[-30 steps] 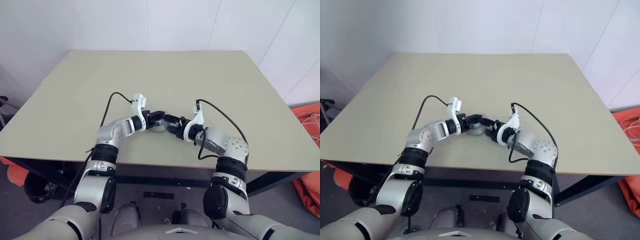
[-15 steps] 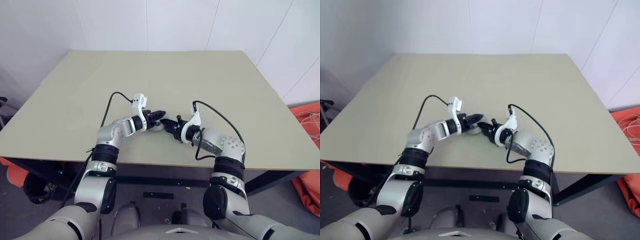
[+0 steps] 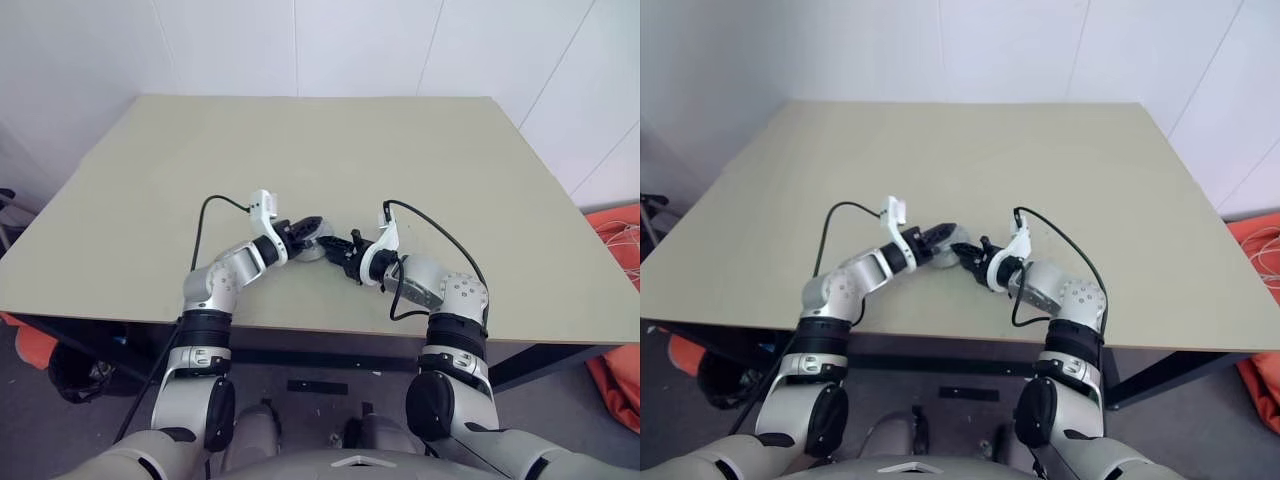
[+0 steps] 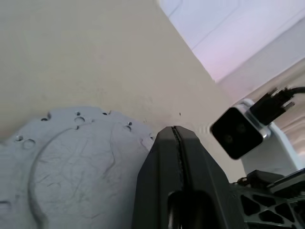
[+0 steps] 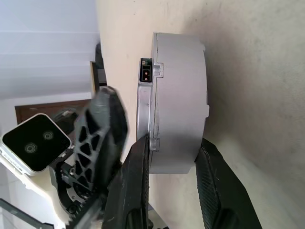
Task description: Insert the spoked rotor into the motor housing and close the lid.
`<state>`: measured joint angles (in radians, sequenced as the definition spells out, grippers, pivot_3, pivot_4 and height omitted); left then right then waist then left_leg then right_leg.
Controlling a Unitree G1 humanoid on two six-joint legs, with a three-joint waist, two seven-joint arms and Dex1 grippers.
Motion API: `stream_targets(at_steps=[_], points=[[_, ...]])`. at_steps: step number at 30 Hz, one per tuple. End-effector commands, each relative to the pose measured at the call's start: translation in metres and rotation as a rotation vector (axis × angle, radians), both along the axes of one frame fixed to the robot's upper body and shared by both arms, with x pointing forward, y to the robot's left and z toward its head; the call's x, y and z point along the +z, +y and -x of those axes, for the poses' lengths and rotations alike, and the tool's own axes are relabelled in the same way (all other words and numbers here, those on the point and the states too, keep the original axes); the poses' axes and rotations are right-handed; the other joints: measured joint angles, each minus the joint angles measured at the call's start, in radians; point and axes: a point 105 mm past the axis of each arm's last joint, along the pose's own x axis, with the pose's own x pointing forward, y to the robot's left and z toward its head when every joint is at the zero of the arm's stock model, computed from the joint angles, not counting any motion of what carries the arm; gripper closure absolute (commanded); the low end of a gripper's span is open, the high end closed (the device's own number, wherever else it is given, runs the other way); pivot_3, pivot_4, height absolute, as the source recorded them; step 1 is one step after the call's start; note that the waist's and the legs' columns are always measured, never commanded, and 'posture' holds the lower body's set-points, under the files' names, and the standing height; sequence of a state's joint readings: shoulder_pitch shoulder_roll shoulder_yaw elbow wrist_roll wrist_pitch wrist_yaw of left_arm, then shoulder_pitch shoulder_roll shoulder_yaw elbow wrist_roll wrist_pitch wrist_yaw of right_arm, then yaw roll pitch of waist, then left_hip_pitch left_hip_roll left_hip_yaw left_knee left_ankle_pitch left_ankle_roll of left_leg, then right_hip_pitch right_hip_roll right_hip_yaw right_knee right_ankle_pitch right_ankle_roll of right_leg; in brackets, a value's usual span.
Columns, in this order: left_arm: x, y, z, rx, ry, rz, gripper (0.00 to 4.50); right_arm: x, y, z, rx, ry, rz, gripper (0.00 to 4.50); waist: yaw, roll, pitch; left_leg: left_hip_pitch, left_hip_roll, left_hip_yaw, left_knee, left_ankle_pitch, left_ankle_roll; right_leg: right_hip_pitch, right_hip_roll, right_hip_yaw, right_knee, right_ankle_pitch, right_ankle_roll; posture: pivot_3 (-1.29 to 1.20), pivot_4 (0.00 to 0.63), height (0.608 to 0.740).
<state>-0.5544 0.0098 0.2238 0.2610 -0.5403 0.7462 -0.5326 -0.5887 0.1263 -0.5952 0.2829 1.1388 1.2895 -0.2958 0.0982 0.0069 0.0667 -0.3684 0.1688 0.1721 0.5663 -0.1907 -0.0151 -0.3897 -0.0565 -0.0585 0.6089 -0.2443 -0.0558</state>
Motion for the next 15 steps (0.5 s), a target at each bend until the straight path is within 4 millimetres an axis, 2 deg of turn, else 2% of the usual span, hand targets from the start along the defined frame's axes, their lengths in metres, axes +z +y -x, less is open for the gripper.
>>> stream_targets(at_steps=[1,4,7,12,15], points=[[0.031,0.017,0.001,0.082,-0.106,0.080,4.50,0.019,0.005,-0.001,0.008,-0.076,-0.055,3.38,0.000,0.000,0.000,0.000,0.000,0.000,0.000,0.000,0.000,0.000,0.000,0.000,0.000,0.000,0.000,0.00,0.000,0.740],[0.042,0.028,0.006,0.131,-0.147,0.131,4.50,0.017,0.002,0.000,0.003,-0.073,-0.053,3.38,0.001,0.000,0.000,0.000,0.000,-0.001,0.001,0.000,0.000,0.000,0.000,-0.001,0.000,0.000,0.000,0.00,0.000,0.740],[0.044,0.038,0.014,0.162,-0.155,0.156,4.50,0.017,0.000,0.000,-0.005,-0.076,-0.054,3.38,0.001,0.000,0.000,0.000,0.000,-0.001,0.002,0.000,0.000,0.001,0.000,-0.001,0.000,0.000,0.000,0.00,0.000,0.740],[0.012,0.057,0.050,0.139,-0.067,0.147,4.50,0.035,-0.004,0.001,0.002,-0.151,-0.087,3.38,0.000,0.000,0.000,0.000,0.000,-0.001,0.002,-0.001,0.001,0.001,0.000,-0.001,0.000,0.000,0.000,0.00,0.000,0.740],[0.004,0.059,0.072,0.092,-0.032,0.191,4.50,0.046,-0.004,0.004,0.019,-0.199,-0.106,3.38,0.003,0.000,0.000,-0.002,0.001,-0.001,0.002,-0.001,0.001,0.000,0.001,-0.001,0.000,0.000,0.000,0.00,0.000,0.740]])
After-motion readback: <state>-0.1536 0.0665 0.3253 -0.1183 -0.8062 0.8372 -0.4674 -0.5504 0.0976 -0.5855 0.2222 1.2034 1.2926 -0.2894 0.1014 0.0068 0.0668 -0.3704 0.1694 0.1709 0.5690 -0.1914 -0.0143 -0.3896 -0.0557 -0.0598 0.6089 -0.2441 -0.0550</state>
